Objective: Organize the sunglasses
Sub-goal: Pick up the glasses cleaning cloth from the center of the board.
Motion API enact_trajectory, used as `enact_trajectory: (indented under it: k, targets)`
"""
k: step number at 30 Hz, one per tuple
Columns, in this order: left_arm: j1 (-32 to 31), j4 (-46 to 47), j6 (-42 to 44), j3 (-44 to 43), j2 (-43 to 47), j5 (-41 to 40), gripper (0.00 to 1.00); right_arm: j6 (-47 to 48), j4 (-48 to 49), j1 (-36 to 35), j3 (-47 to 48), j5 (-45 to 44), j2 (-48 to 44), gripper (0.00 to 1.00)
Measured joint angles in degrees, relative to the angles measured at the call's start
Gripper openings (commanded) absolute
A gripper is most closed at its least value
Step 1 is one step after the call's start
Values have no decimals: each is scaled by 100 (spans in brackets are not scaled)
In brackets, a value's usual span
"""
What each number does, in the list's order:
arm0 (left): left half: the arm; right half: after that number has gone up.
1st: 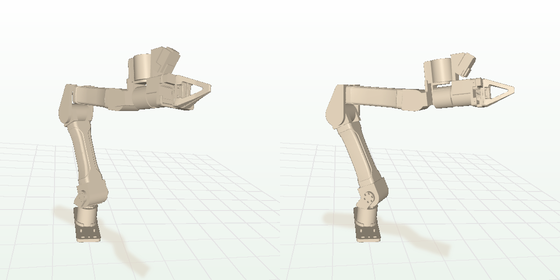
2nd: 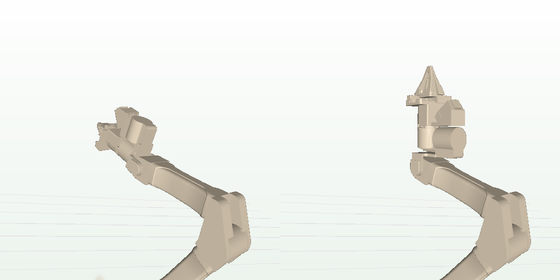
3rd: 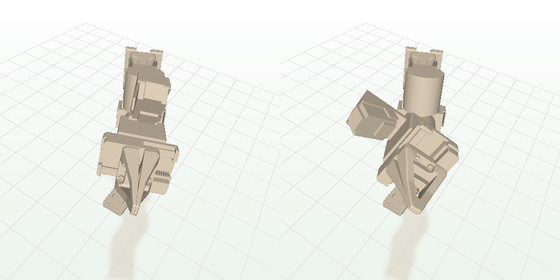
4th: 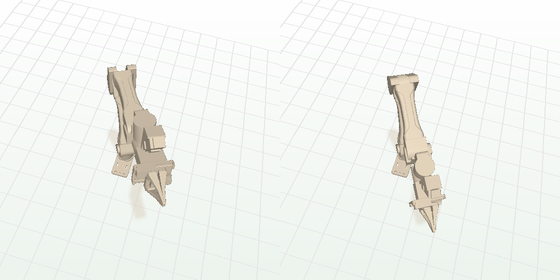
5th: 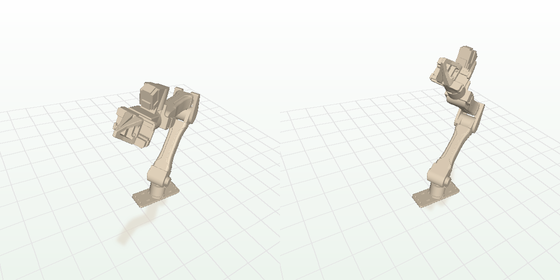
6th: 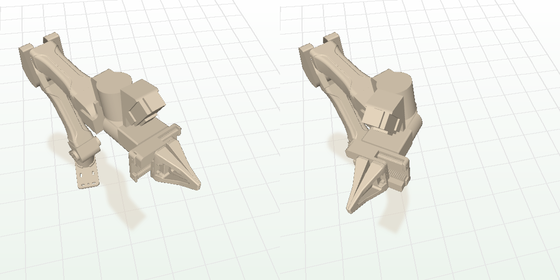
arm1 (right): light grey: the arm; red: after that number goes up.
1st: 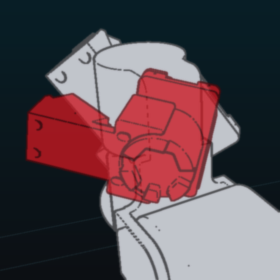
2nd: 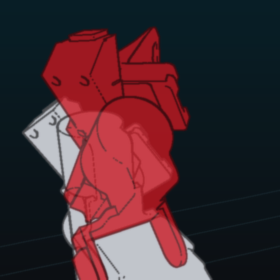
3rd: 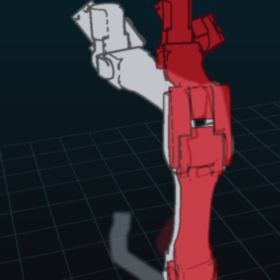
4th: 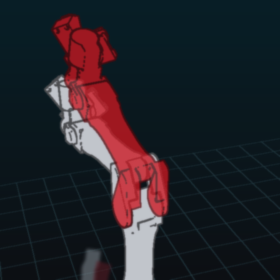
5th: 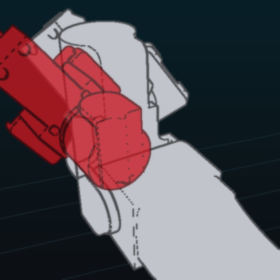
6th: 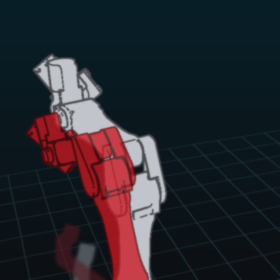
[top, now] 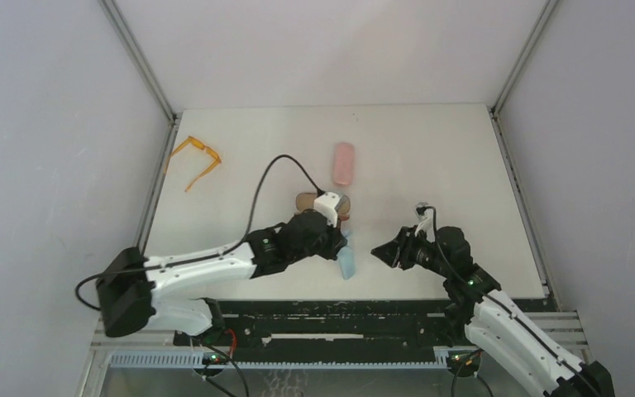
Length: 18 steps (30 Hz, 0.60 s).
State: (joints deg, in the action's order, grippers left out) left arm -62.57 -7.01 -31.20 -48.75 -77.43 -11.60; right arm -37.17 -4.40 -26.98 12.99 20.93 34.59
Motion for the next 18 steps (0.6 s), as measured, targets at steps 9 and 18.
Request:
enact_trajectory:
  k: [9, 18]
  targets:
    - [0, 1447, -15, 1464, 2555, 767, 0, 114, 1073, -129, 76, 1176, -1373, 44]
    - [0, 1491, 249, 1517, 3571, 903, 0, 151, 1222, -1781, 1412, 435, -437, 41]
